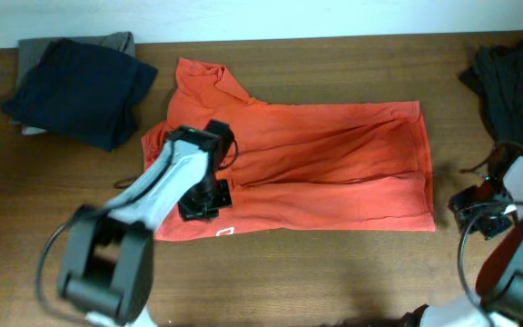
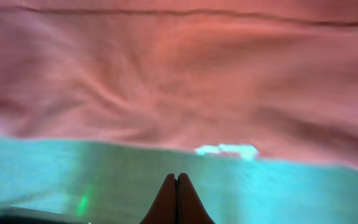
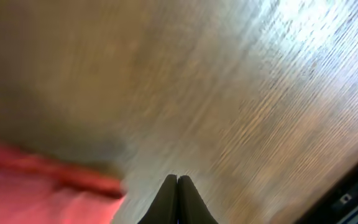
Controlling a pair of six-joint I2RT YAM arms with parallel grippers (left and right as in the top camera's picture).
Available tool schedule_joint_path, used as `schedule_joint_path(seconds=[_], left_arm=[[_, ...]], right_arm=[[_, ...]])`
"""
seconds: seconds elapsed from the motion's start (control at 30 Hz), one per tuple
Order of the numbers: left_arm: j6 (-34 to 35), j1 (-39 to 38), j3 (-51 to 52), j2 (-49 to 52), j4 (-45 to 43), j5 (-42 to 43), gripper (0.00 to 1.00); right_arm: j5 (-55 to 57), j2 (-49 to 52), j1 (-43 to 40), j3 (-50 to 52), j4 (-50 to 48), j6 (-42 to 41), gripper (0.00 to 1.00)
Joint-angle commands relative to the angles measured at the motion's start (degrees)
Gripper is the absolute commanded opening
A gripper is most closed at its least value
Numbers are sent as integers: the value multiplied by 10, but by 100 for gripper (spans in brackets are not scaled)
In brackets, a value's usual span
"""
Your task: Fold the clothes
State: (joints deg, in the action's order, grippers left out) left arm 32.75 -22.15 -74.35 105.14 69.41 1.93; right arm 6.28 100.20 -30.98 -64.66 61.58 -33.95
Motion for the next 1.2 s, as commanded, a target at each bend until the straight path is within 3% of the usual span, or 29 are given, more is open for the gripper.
schedule_joint_path(seconds=[0.0, 0.03, 0.07, 0.23, 0.33, 0.63, 0.83, 0.93, 1.17], left_arm=[[0, 2, -3, -87, -12, -28, 10], [-23, 2, -5, -109, -25, -30, 57], [-40, 2, -7, -125, -38, -30, 98], [-101, 2, -48, -167, -99, -30, 99], [-126, 10, -132, -147, -104, -30, 99], [-191, 78, -457, 68, -29, 9, 99], [-235, 90, -650, 237, -26, 16, 99], [-234, 92, -702, 302, -64, 18, 97], [-201, 92, -708, 413, -170, 88, 97]], right_arm=[[-77, -69, -2, -29, -3, 38, 4], [-113, -87, -2, -36, -12, 66, 4], [-147, -99, -2, -44, -21, 88, 12], [-268, -125, 0, -120, -31, 145, 69], [-286, -118, 20, -188, -28, 174, 79], [-239, -58, 122, -324, -30, 217, 98], [-204, -8, 170, -334, -67, 226, 99], [-204, 8, 175, -334, -85, 226, 99], [-203, 56, 174, -334, -71, 243, 99]])
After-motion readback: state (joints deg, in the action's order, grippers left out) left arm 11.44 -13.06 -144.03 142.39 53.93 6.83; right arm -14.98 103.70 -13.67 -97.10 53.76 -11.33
